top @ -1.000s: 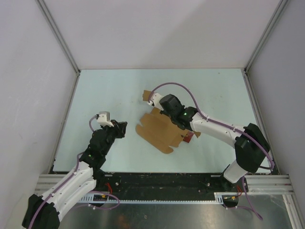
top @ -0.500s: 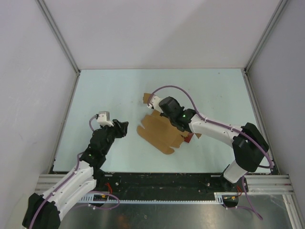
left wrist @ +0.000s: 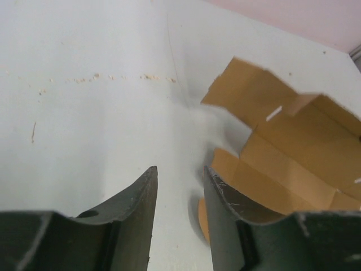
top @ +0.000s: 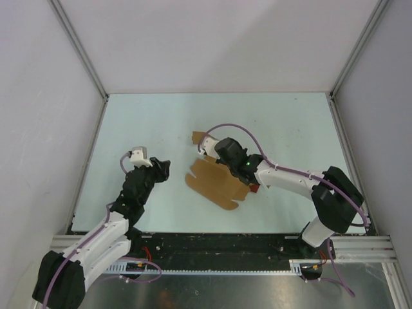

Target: Fold the paper box

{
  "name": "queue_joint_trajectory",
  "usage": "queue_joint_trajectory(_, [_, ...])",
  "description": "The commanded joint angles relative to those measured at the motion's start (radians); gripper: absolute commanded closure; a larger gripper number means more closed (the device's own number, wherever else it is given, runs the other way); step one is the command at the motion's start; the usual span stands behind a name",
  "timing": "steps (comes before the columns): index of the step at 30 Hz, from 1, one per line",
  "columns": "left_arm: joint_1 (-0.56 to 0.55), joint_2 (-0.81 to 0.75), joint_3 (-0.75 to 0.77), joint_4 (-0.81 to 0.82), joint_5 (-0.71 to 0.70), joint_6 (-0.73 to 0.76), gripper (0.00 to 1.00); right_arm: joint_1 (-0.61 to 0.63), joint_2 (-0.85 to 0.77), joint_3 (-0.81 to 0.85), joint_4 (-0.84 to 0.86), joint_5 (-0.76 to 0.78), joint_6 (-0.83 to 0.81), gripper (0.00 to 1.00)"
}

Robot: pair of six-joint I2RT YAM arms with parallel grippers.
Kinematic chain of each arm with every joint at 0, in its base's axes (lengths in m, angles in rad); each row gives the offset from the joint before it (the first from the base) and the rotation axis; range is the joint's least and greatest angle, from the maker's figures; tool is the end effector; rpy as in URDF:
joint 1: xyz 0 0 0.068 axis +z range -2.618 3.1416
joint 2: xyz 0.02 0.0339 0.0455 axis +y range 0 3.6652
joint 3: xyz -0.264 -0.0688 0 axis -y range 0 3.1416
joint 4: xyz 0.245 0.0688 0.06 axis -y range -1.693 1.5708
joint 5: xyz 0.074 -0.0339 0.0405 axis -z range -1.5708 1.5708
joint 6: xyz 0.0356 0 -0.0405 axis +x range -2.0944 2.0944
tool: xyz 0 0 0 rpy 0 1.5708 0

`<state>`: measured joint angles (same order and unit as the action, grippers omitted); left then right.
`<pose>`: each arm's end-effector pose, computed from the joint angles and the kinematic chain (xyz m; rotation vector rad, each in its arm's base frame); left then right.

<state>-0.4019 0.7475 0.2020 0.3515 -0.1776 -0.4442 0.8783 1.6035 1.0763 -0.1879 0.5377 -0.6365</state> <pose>0.1626 -0.0623 0.1961 -0.1679 1.7763 -0.4565 0.2372 0.2574 0.2374 -1.3061 1.7823 -0.4791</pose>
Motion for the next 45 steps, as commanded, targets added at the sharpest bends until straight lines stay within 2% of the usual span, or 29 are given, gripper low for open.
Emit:
queue_joint_trajectory(1, [0.034,0.05,0.06,0.142,0.018,0.032,0.58,0.025,-0.076,-0.085,0.122,-0.005,-0.067,1.0])
queue_joint_trajectory(9, [0.069,0.141,0.077,0.257,0.076,0.055,0.67,0.037,-0.171,-0.207,0.275,-0.074,-0.167,1.0])
queue_joint_trajectory(13, [0.072,0.184,0.057,0.331,0.166,0.065,0.7,0.041,-0.183,-0.225,0.294,-0.076,-0.192,1.0])
queue_joint_trajectory(28, [0.08,0.273,0.033,0.432,0.196,0.084,0.71,0.041,-0.191,-0.322,0.427,0.001,-0.374,1.0])
queue_joint_trajectory(35, [0.081,0.343,0.028,0.483,0.204,0.084,0.73,0.06,-0.217,-0.358,0.453,-0.015,-0.399,1.0])
queue_joint_trajectory(45, [0.081,0.467,0.02,0.609,0.26,0.091,0.77,0.114,-0.241,-0.461,0.596,0.028,-0.423,1.0])
